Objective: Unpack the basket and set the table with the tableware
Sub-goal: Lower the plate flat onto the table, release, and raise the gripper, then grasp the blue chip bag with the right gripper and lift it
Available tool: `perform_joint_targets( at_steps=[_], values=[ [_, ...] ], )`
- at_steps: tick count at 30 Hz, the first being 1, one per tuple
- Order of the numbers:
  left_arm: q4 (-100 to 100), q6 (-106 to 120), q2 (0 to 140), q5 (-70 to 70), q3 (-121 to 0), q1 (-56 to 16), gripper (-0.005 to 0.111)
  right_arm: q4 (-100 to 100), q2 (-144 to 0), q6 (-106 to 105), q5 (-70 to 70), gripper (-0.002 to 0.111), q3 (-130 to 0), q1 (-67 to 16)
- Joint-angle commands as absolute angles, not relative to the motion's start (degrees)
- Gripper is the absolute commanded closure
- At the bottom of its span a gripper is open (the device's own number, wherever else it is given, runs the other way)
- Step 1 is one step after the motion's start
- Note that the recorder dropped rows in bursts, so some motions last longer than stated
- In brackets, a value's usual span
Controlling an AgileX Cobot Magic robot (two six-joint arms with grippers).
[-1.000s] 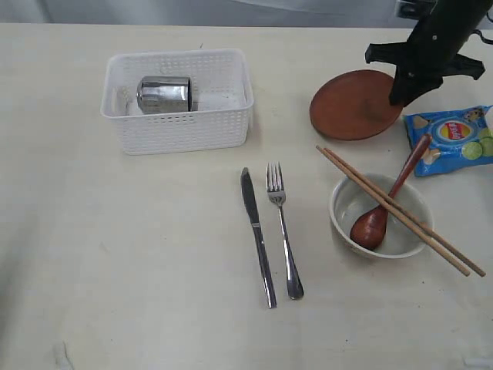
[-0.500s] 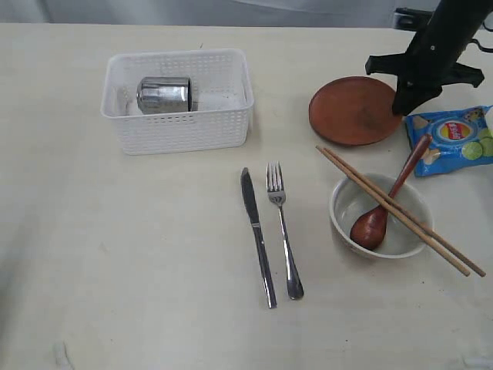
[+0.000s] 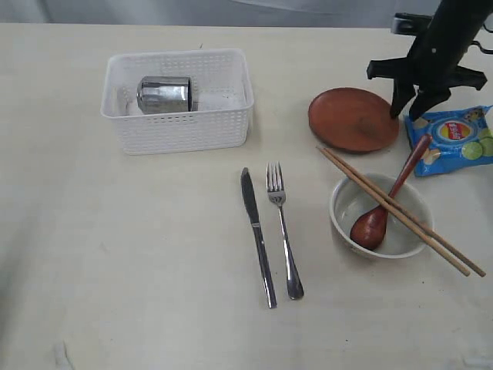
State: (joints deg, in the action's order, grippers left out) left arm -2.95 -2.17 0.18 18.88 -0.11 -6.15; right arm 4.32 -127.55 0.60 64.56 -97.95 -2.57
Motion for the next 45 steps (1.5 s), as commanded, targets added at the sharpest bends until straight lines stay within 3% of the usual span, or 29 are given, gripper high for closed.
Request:
perform_joint_targets(
  at_steps=[1, 8, 13, 21, 27, 34, 38, 45],
  values=[
    [-2.8, -2.1, 0.0, 18.3, 0.0, -6.6, 0.107, 3.5, -126.1, 0.8, 63.3, 0.060, -97.9, -2.5],
    [-2.8, -2.1, 0.0, 18.3, 0.0, -6.6, 0.107, 3.4, -121.0, 0.8, 64.8, 0.060, -99.2, -0.8],
    [-2.8, -2.1, 0.0, 18.3, 0.0, -6.6, 0.107, 3.4, -116.9, 1.6, 69.3, 0.060, -99.1, 5.7],
    [-2.8, -2.1, 0.0, 18.3, 0.0, -6.6, 0.107, 5.9, -110.5, 1.5, 64.5, 0.060, -86.4, 16.7],
    [-2.8, -2.1, 0.0, 18.3, 0.0, -6.6, 0.107, 6.4, -110.3, -0.3, 58.8, 0.037, -78.7, 17.6],
    [-2.8, -2.1, 0.0, 18.3, 0.0, -6.6, 0.107, 9.8, -111.2, -3.3, 53.2, 0.036, -77.2, 16.9],
    [-2.8, -2.1, 0.0, 18.3, 0.0, -6.6, 0.107, 9.8, -114.1, -4.0, 53.6, 0.045, -77.2, 16.9],
    [-2.8, -2.1, 0.0, 18.3, 0.0, -6.6, 0.107, 9.4, -115.6, -6.3, 51.5, 0.084, -77.2, 16.9]
  ],
)
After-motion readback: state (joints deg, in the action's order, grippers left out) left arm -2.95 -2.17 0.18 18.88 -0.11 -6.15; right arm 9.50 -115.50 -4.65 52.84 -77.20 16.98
